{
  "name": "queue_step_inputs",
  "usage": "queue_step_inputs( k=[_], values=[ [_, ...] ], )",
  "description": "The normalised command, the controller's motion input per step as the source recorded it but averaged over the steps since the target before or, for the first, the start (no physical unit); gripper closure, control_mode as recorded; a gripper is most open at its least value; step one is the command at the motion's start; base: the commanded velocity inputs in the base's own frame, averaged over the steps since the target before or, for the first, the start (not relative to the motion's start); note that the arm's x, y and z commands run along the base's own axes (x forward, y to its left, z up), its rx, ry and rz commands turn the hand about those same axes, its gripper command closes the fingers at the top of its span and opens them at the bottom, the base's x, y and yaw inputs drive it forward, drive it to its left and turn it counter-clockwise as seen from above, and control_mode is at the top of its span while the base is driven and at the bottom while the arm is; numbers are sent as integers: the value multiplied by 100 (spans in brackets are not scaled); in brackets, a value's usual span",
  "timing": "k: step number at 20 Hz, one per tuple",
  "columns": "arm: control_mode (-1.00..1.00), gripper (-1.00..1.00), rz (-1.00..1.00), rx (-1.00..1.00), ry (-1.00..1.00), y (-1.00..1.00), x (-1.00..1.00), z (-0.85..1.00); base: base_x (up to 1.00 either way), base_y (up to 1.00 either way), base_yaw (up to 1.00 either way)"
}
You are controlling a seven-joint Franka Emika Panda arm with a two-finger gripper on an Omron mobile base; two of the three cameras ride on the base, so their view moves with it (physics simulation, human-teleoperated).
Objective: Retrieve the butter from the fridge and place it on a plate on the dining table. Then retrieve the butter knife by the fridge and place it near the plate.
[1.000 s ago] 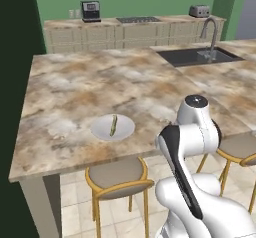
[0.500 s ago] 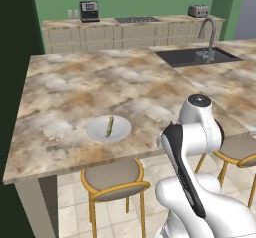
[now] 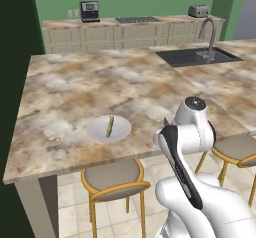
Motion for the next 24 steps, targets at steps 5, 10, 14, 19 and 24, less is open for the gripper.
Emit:
queue_step_inputs(
  k=[5, 10, 14, 19, 24],
  values=[
    [-100, 100, 3, 1, 0, 0, 100, -10, 0, 0, 0],
    [-100, 100, 0, 0, 15, 0, 100, 0, 0, 0, 0],
    [-100, 100, 0, 0, 21, 0, 100, 0, 0, 0, 0],
    [-100, 100, 0, 0, 4, 0, 99, 0, 0, 0, 0],
    [-100, 100, 0, 0, -4, 0, 57, -28, 0, 0, 0]
  ],
)
